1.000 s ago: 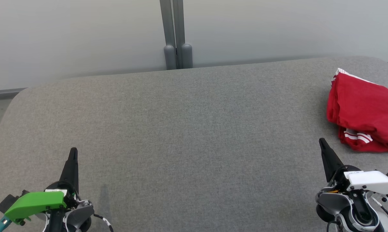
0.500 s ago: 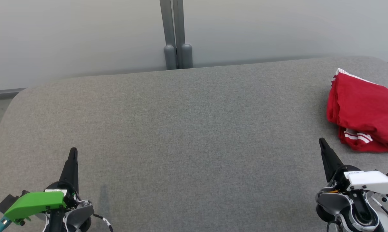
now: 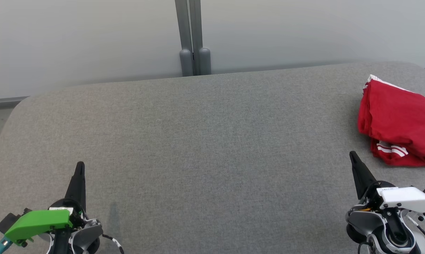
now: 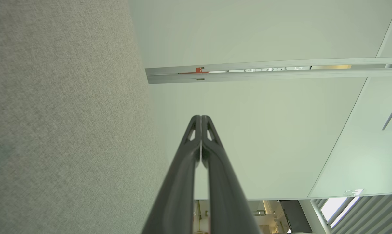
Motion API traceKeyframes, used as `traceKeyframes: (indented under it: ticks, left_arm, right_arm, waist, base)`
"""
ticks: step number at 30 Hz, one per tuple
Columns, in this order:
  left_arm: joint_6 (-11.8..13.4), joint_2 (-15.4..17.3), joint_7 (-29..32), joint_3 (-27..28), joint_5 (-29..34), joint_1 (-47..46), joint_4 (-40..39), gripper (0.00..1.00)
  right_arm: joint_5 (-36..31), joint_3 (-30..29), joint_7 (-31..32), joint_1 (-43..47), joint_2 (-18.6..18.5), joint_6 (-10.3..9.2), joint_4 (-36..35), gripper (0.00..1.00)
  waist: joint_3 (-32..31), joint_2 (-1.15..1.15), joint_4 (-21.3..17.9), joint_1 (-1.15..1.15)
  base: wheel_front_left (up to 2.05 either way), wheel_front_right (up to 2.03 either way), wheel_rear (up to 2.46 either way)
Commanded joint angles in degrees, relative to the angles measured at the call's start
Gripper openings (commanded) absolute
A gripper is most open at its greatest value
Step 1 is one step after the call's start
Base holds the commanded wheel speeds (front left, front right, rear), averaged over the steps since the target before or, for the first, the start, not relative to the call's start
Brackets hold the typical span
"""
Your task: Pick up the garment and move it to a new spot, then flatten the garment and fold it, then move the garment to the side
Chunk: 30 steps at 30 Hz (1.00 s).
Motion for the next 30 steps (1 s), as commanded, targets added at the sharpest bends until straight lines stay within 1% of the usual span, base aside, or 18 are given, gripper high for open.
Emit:
traceKeyframes:
  ticks: [1,30]
  left_arm:
    - [-0.18,0.08,0.11,0.22,0.25,-0.72,-0.08,0.00]
    - [-0.18,0.02,0.20,0.28,0.33,-0.73,-0.08,0.00]
  right_arm:
    - [0.39,-0.07,0.19,-0.35,-0.26,0.04,0.09,0.00]
    - [0.39,-0.06,0.19,-0.35,-0.26,0.04,0.09,0.00]
  waist:
    - [0.00,0.00,0.00,0.00]
    - [0.00,0.00,0.00,0.00]
  base:
    - [0.00,0.00,0.00]
    - [0.00,0.00,0.00]
